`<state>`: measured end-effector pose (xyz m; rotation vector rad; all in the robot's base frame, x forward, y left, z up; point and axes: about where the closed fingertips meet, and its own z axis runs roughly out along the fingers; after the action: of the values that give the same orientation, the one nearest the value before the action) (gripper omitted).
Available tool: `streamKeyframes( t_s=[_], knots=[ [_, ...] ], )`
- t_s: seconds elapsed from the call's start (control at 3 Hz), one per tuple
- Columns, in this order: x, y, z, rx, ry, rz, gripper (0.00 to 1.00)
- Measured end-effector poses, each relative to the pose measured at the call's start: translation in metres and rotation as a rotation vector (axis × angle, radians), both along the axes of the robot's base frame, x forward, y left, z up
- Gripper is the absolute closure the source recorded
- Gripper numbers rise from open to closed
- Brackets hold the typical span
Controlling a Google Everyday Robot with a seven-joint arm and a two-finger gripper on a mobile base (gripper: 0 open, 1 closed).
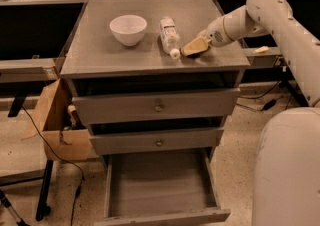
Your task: Place rxbar blueberry into bottom drawer
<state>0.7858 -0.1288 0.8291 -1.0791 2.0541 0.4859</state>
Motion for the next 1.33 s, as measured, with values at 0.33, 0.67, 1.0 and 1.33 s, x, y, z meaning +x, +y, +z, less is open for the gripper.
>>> streamKeyframes(
  t_s=[0.33,0.67,1.0,1.33],
  knots=[
    [0.000,0.000,0.005,0.000,0.000,0.000,0.87],
    [-0.005,-0.027,0.008,-0.014,-0.012,-0.070,1.00],
    [-0.014,-0.052,0.014,-0.032,-0.032,-0.130,1.00],
    [-0.034,-0.071,0.045,-0.037,-0.090,-0.168,1.00]
  ],
)
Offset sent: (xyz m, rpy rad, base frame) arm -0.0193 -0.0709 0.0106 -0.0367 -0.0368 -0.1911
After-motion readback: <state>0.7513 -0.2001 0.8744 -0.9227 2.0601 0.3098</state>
